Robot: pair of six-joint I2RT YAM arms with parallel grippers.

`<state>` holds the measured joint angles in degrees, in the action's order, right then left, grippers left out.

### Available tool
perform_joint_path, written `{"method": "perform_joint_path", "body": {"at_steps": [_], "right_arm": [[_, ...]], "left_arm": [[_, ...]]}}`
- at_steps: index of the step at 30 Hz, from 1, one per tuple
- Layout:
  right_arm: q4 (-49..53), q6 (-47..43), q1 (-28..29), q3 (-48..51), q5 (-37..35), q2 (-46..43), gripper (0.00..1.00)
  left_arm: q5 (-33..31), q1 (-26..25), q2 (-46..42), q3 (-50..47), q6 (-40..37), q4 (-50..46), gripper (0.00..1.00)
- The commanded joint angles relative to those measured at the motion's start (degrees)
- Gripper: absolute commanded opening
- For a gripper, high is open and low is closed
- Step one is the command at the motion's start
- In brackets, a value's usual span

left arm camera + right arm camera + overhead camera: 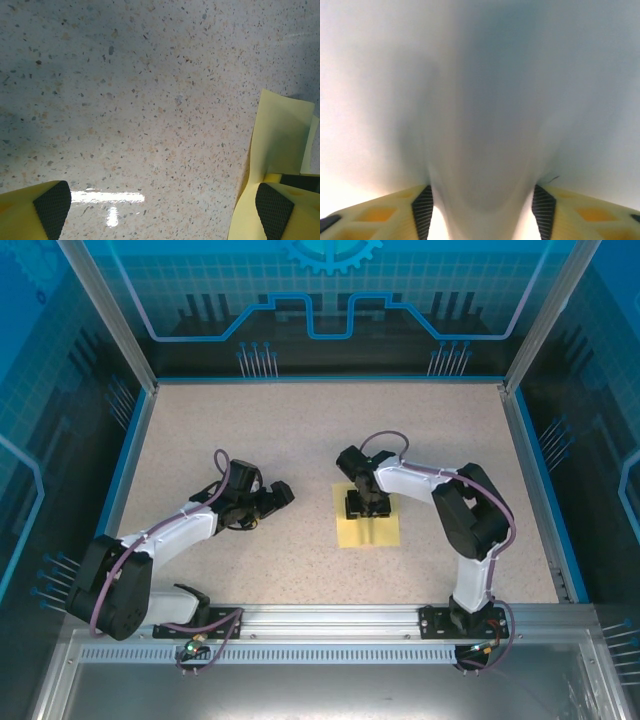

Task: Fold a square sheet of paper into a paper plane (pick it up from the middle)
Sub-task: Fold the square sheet of paper in half at the center of the table.

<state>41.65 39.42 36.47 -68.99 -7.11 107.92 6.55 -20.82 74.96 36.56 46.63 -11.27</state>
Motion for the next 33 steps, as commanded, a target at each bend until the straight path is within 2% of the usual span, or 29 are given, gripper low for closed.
{"method": "perform_joint_path", "body": {"at_steps": [1,4,7,14,17,20,23,29,33], "right_arm": [[-5.2,-1.0,-0.5,2.3,6.5,-1.4,0.46],[-8.8,-1.2,-0.4,2.7,12.2,-4.3,0.34],[-14.7,-0.3,-0.4,4.3,19.9,-7.2,0.25],[-34.2,6.6,-1.0,10.2,37.7,-11.3,0.25],[-39.7,9.8,-2.0,12.1,40.8,-9.6,0.26],[-38.1,8.3,-3.1,12.5,38.8,-7.2,0.28],[-29.3,3.0,-3.2,10.1,32.3,-5.5,0.34],[-20.9,-3.1,-3.2,8.4,20.3,-5.9,0.45],[-18.6,-4.7,-3.3,8.3,16.0,-6.2,0.52]], "left_arm": [[0.6,-0.4,-0.2,-0.6,0.3,0.0,0.99],[0.7,-0.5,-0.3,-0.9,0.4,0.1,0.99],[1.0,-0.4,-0.5,-1.3,0.7,0.6,0.99],[1.9,-0.6,-2.6,-2.5,1.5,2.8,0.99],[2.8,-0.7,-3.6,-3.3,1.9,4.6,0.99],[3.4,-0.9,-4.2,-4.0,2.3,6.3,0.99],[3.4,-1.1,-4.3,-4.3,2.7,6.7,0.99],[3.6,-1.7,-3.6,-4.5,3.2,7.3,0.99],[4.3,-2.1,-2.9,-4.4,3.7,8.7,0.99]]}}
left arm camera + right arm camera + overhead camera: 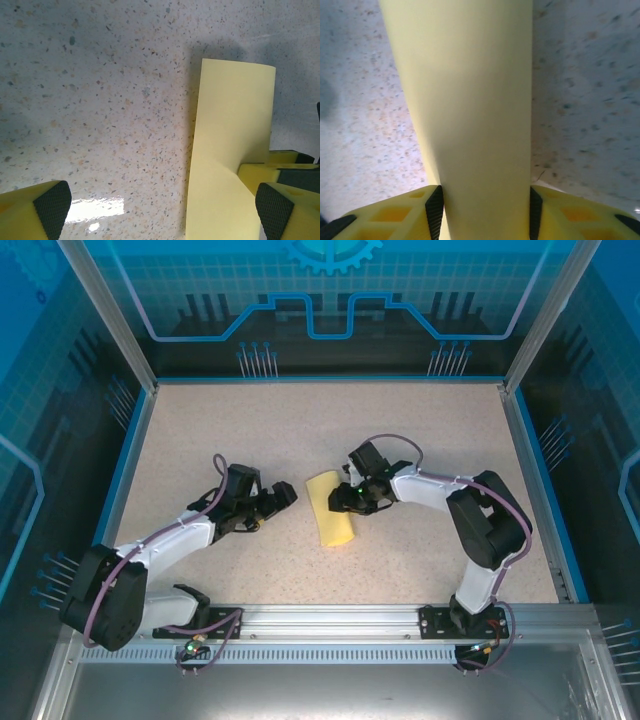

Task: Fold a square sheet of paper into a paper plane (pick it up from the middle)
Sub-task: Fold the square sheet of paper in half at the center of the table.

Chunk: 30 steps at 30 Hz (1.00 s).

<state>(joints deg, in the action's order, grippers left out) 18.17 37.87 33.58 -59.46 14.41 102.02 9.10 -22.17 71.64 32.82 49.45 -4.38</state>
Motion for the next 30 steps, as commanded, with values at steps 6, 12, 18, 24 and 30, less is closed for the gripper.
{"method": "perform_joint_path", "body": {"at_steps": [6,12,18,24,30], "right_arm": [[5.5,-3.4,-0.4,-1.0,-8.3,-0.4,0.56],[6.5,-4.3,-1.0,-1.3,-9.4,-1.4,0.54],[6.2,-2.8,-2.1,-0.1,-9.5,-1.5,0.53],[6.3,-1.2,-2.4,-0.3,-8.8,0.1,0.53],[7.8,-3.6,-2.1,-0.7,-8.6,2.3,0.53]], "left_arm": [[4.8,-1.3,2.7,0.0,1.5,5.1,0.94],[8.2,-2.6,6.1,1.6,1.6,9.2,0.82],[9.2,-4.6,10.1,3.7,2.4,12.3,0.67],[8.9,-6.5,15.1,7.3,3.2,13.4,0.58],[8.7,-7.7,20.1,11.0,4.2,14.1,0.46]]}}
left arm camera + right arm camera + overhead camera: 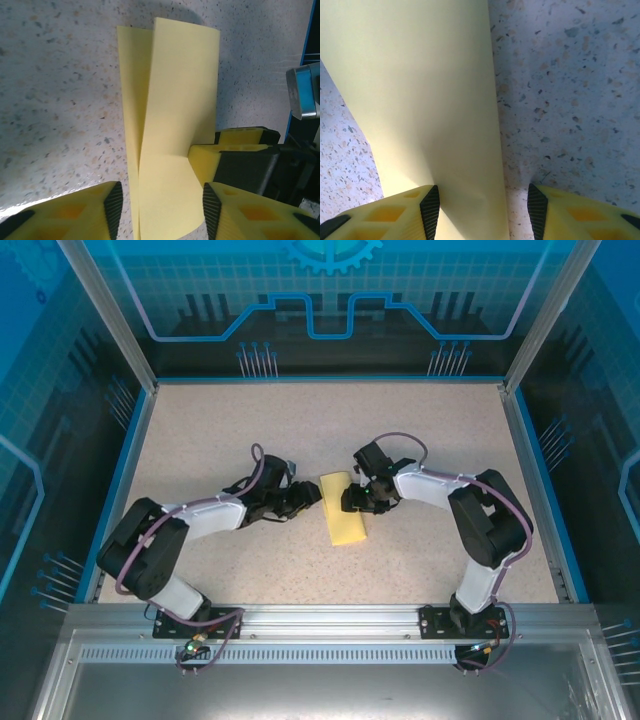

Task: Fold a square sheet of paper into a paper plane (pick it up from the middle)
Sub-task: Fold the square sheet of paper in half at the center of the table, then hold the square sheet of paper at the center of the table.

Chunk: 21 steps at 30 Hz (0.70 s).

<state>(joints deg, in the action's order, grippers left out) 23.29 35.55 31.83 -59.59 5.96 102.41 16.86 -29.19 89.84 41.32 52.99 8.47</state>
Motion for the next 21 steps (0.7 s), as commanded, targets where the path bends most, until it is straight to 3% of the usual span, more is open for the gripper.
{"method": "perform_joint_path", "body": {"at_steps": [1,21], "right_arm": [[3.2,-1.6,-0.4,-0.6,-0.6,2.3,0.53],[7.7,-1.7,5.1,-2.8,-11.1,8.6,0.56]], "left_arm": [[1.1,-1.0,2.7,3.1,0.8,1.4,0.44],[-1.8,-2.3,10.5,8.6,0.6,-0.2,0.08]]}}
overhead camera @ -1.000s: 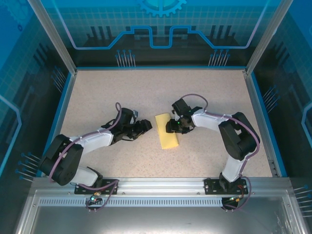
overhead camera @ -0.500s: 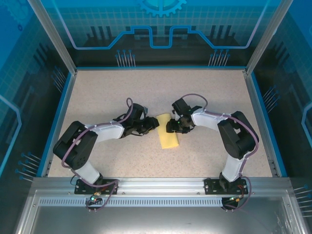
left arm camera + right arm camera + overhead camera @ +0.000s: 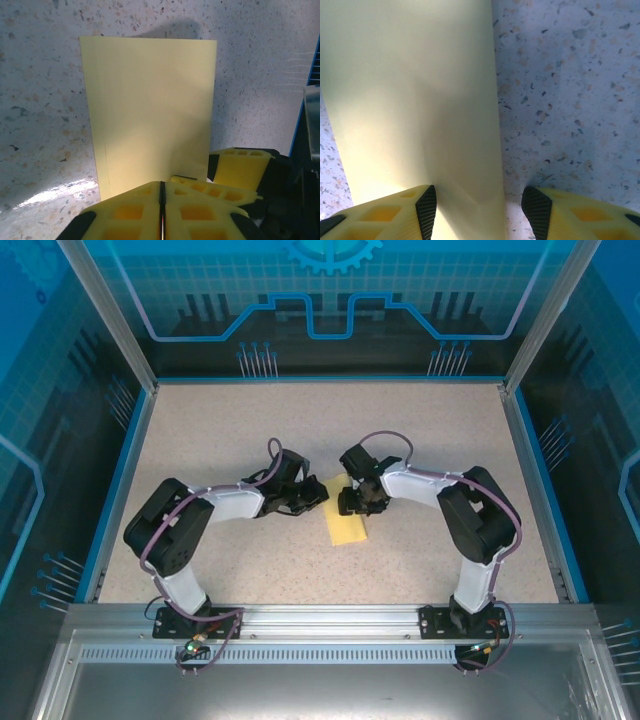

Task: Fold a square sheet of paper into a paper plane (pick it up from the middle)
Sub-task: Hold the square sheet of paper at the center of the table.

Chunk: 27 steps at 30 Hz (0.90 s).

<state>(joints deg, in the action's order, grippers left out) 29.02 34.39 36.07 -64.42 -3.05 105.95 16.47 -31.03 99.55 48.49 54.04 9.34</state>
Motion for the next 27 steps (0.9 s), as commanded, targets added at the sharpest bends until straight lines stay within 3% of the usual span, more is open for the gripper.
{"method": "perform_joint_path", "body": {"at_steps": [1,9,20,27], "right_arm": [[1.8,-0.4,0.9,2.3,-2.2,5.1,0.56],[1.8,0.3,1.3,2.1,-2.3,5.9,0.58],[2.5,1.4,1.5,1.3,-2.3,7.8,0.58],[2.2,0.9,1.8,1.1,-2.1,8.2,0.6]], "left_arm": [[-1.7,-0.4,0.9,1.4,-0.4,-1.2,0.07],[-3.7,-0.4,1.4,1.6,-0.4,-2.3,0.02],[-13.8,-0.2,-5.4,-0.7,0.1,-8.3,0.01],[-14.5,0.2,-6.9,-1.3,-0.4,-9.3,0.01]]}}
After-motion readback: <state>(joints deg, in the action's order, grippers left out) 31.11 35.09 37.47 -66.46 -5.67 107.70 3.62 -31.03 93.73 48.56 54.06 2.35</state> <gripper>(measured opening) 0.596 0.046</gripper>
